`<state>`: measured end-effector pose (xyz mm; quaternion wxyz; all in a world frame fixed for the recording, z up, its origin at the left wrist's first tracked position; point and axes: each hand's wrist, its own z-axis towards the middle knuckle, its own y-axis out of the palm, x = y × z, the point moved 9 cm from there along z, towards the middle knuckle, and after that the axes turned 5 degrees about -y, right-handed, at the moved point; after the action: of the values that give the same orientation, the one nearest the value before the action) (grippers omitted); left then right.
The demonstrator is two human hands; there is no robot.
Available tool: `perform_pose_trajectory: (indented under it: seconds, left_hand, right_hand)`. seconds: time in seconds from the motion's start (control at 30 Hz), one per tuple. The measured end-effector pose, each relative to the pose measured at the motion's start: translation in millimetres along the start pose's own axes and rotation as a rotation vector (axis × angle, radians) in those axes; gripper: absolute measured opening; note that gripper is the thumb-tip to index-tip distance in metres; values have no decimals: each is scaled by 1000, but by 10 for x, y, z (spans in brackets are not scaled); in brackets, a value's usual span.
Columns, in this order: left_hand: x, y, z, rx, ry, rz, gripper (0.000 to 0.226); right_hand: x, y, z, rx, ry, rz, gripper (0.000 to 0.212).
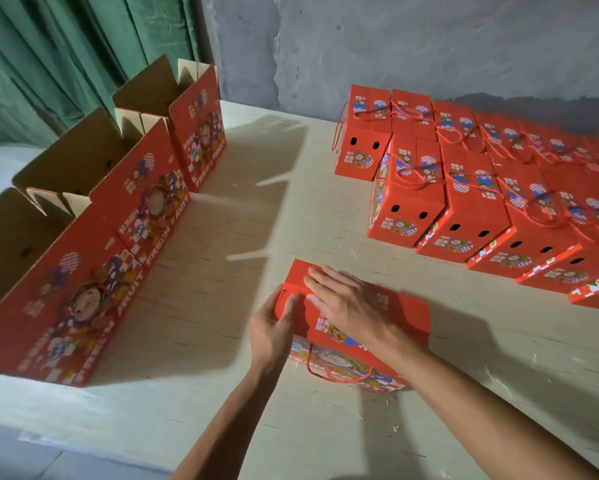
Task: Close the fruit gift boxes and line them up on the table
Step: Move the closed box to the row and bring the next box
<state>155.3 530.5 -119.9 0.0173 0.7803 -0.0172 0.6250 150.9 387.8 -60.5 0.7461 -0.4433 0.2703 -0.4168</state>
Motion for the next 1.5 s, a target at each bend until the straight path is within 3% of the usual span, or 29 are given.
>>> perform_pose_trajectory:
  seconds: [0.2, 0.4, 0.6, 0.77, 0.87, 1.03, 1.17, 1.3, 1.5]
  left_hand:
    - [74, -5, -35, -53, 56, -54, 18]
    - [-15, -36, -5, -77, 2, -68, 19]
    - [-86, -138, 204, 30, -96, 244, 19]
    - [-77, -112, 191, 152, -145, 281, 19]
    - [-50, -114, 204, 253, -190, 316, 23]
    - [-70, -113, 276, 263, -227, 324, 27]
    - [-66, -91, 264, 280, -192, 267, 24]
    - [-14, -76, 244, 251, -134, 294, 21]
    - [-1, -67, 264, 200, -65, 344, 22]
  right_hand:
    - [-79, -1, -20, 29, -91, -70, 30]
    - [-243, -27, -57, 15, -190, -225, 34]
    - [-234, -166, 37, 107, -94, -168, 26]
    - [-235, -204, 60, 113, -8, -103, 26]
    - [-248, -177, 62, 83, 18, -104, 25]
    - [-317, -195, 127, 62, -78, -201, 22]
    - [-425, -62, 130, -108, -183, -401, 28]
    - [-433, -67, 217, -214, -160, -342, 30]
    - [-460, -77, 385, -183, -85, -277, 17]
